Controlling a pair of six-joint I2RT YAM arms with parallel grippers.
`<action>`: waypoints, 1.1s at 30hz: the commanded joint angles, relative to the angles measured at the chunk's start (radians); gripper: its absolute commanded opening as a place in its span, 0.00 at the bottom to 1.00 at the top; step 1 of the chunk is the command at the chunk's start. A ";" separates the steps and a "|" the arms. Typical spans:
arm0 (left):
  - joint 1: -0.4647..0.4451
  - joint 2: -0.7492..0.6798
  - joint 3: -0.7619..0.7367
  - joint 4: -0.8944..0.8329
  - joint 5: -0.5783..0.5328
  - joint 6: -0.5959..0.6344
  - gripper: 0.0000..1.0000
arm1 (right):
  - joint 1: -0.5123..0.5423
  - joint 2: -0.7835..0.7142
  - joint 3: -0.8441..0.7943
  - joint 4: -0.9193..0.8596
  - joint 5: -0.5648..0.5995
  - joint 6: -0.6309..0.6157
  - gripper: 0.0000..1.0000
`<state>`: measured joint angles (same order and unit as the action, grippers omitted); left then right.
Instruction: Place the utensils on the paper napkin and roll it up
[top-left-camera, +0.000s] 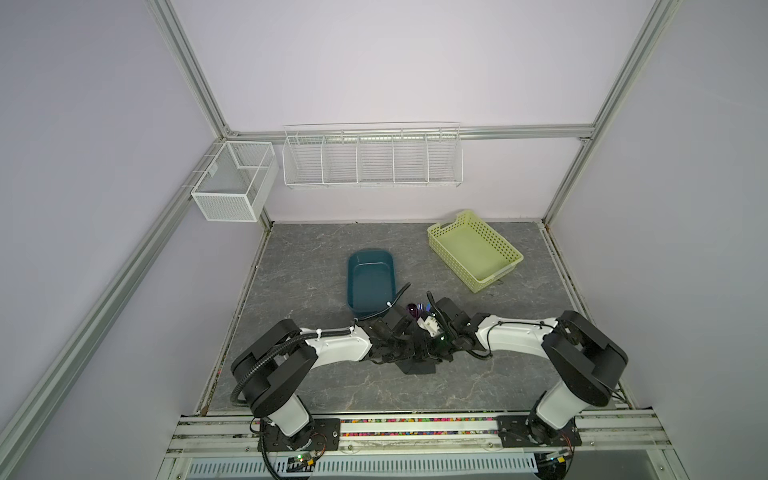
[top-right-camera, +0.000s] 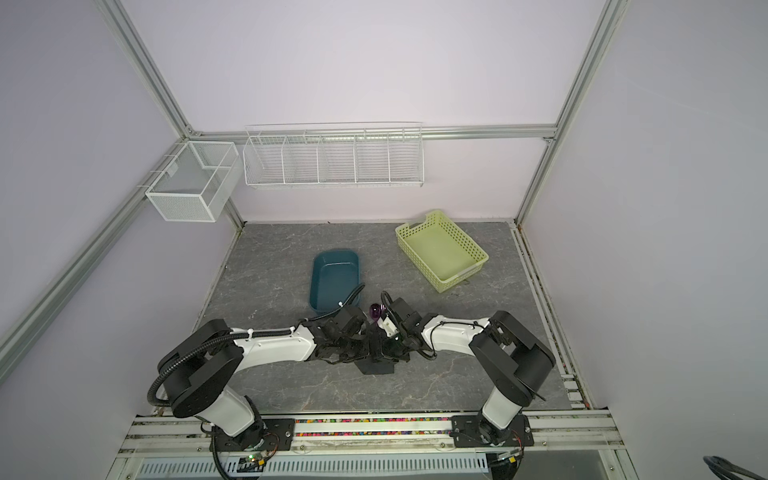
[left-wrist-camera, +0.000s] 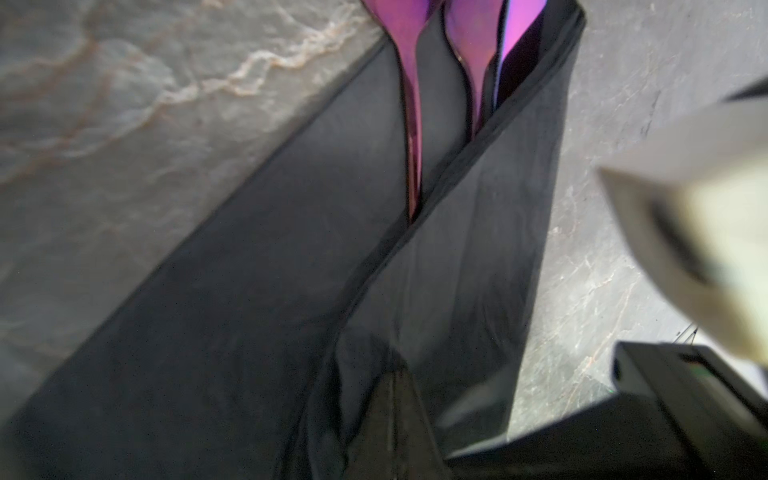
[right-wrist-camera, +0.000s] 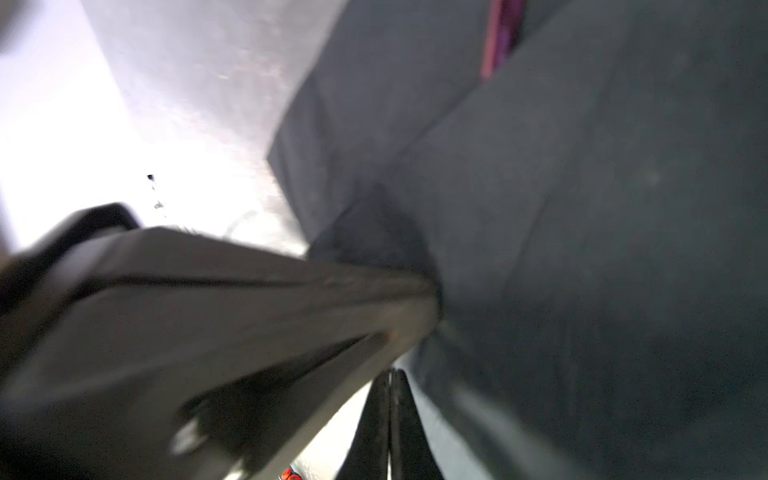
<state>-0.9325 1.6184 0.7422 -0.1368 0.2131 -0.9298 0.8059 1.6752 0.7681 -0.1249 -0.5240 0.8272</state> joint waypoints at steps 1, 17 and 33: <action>-0.008 0.001 -0.011 -0.125 -0.041 0.010 0.00 | 0.007 0.033 0.011 0.002 -0.006 0.009 0.07; -0.003 -0.007 0.012 -0.182 -0.075 0.035 0.03 | 0.005 0.013 0.019 -0.062 0.032 -0.022 0.07; -0.003 -0.022 -0.025 -0.161 -0.073 0.021 0.00 | -0.112 0.060 0.231 -0.198 0.104 -0.098 0.07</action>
<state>-0.9363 1.5726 0.7479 -0.2710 0.1612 -0.9043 0.7155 1.6985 0.9627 -0.2836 -0.4404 0.7544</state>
